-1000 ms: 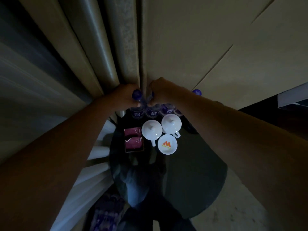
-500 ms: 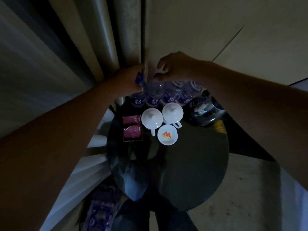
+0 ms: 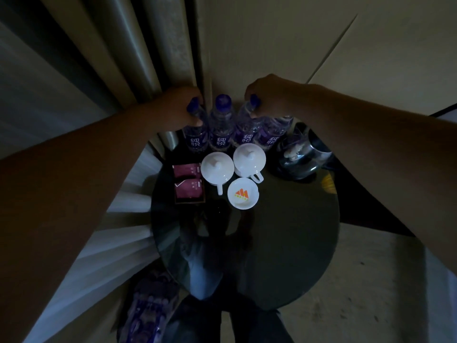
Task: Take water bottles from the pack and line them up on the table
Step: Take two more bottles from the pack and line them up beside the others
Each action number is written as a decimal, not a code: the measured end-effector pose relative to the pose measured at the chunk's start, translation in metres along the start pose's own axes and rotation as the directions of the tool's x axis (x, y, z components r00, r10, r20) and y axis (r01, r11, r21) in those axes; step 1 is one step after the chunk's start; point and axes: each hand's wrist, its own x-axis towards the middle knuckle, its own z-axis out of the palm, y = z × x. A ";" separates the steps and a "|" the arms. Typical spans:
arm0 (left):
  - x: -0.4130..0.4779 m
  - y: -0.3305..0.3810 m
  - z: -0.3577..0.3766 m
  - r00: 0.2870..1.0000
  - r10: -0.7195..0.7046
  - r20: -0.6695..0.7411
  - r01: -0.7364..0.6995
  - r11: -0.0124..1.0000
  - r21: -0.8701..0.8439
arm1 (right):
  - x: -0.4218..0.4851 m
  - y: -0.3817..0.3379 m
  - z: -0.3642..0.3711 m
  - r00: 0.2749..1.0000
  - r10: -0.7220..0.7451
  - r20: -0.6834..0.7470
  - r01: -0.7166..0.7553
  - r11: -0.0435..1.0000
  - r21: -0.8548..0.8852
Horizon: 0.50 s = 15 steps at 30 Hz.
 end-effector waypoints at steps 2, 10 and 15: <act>0.001 0.001 0.001 1.000 -0.009 -0.003 0.009 1.000 0.027 | 0.001 0.000 0.000 1.000 0.002 0.014 -0.002 1.000 -0.005; -0.002 0.000 0.004 0.999 -0.030 -0.036 0.029 1.000 -0.009 | -0.002 -0.019 -0.001 0.998 -0.067 -0.004 0.068 0.997 0.028; -0.005 0.002 0.000 1.000 0.001 -0.007 -0.001 0.999 -0.044 | 0.008 -0.053 0.002 0.975 -0.191 -0.110 0.190 0.982 -0.020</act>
